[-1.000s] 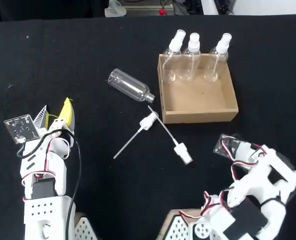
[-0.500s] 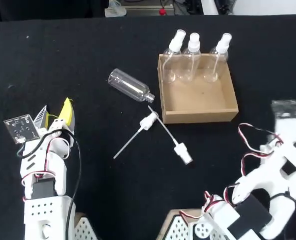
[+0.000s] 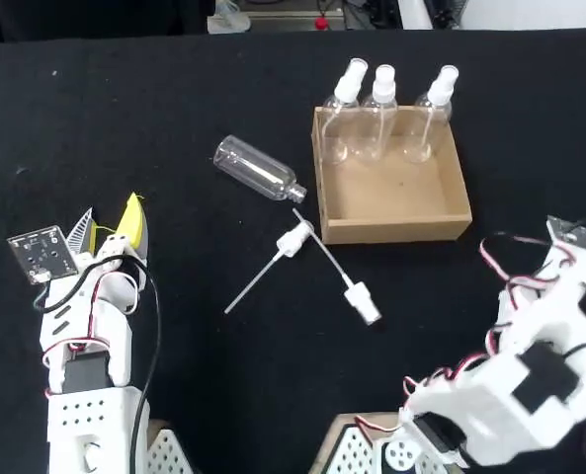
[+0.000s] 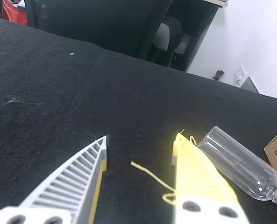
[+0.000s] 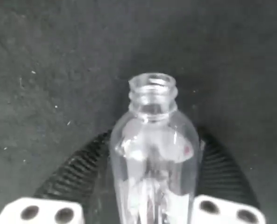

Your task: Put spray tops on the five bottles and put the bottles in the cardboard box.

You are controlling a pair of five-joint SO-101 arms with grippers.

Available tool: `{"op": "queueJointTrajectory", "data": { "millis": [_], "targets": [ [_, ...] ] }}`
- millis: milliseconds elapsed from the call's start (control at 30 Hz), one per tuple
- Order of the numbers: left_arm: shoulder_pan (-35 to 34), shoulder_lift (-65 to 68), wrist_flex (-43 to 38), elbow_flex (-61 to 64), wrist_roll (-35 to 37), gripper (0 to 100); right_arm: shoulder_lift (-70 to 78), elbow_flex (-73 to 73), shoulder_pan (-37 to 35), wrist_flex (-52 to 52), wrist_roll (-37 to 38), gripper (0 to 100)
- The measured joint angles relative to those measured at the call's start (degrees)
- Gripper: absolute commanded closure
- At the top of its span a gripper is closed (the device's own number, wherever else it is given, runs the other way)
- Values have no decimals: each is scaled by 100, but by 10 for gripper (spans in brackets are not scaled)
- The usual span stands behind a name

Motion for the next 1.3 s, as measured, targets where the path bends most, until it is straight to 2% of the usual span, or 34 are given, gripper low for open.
{"op": "queueJointTrajectory", "data": {
  "millis": [167, 433, 1300],
  "targets": [
    [0, 0, 0, 0, 0, 777, 677, -1222, -9, 1257, 0, 737],
    [0, 0, 0, 0, 0, 777, 1037, -2312, -9, 2330, 0, 737],
    [0, 0, 0, 0, 0, 777, 1037, -2048, -141, 2180, 378, 737]
  ]
}}
